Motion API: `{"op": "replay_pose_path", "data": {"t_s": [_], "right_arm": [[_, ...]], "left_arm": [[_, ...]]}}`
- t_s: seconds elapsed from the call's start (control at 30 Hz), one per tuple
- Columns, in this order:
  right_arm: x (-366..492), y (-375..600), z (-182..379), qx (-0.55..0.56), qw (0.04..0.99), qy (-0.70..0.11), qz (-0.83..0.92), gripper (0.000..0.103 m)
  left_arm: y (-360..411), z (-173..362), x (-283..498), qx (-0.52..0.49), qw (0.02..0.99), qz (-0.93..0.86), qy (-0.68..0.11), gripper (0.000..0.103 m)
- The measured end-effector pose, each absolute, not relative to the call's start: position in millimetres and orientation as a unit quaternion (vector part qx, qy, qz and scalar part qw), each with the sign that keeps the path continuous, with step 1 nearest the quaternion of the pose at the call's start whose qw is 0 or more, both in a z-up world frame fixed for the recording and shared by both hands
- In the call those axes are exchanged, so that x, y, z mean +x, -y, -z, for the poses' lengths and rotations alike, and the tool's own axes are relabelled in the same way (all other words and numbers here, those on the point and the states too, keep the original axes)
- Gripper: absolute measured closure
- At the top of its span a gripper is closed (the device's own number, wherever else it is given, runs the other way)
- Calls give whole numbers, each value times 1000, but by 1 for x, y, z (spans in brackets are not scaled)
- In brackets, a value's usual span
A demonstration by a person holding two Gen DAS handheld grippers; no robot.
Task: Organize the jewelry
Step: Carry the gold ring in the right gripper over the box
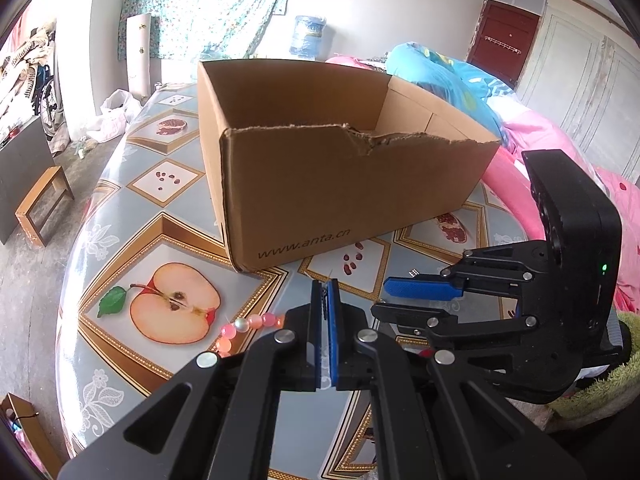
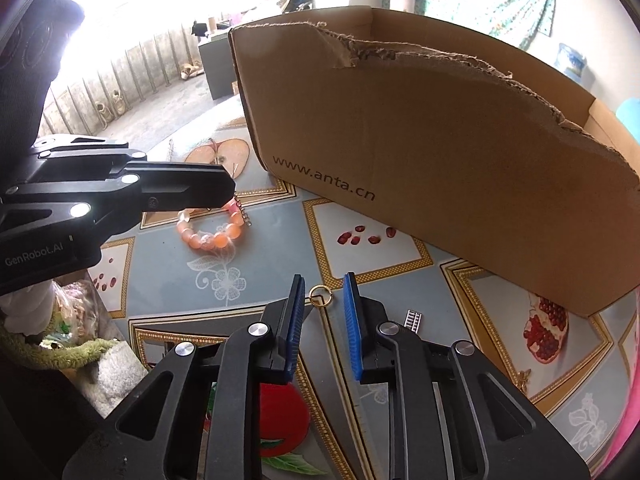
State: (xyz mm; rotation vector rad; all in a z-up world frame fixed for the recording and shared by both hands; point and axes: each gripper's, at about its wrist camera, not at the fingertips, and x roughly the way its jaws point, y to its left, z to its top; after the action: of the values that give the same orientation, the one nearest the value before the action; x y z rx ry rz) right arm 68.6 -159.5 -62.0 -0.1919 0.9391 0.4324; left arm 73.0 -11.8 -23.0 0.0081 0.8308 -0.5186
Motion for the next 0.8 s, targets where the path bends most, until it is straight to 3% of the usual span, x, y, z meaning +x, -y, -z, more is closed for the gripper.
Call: {"op": "replay_pose_path", "data": {"t_s": [0.07, 0.33, 0.5, 0.8], "right_arm": [[65, 157, 63, -102, 869, -439, -206, 92], [52, 172, 54, -71, 876, -429, -208, 93], [40, 198, 22, -37, 891, -403, -207, 93], [62, 248, -69, 15, 935, -286, -208, 93]], "left_arm": [[12, 22, 73, 6, 883, 248, -398, 101], [10, 7, 64, 19, 893, 239, -380, 101], [3, -12, 63, 18, 901, 248, -355, 101], [8, -97, 100, 6, 910, 304, -283, 101]]}}
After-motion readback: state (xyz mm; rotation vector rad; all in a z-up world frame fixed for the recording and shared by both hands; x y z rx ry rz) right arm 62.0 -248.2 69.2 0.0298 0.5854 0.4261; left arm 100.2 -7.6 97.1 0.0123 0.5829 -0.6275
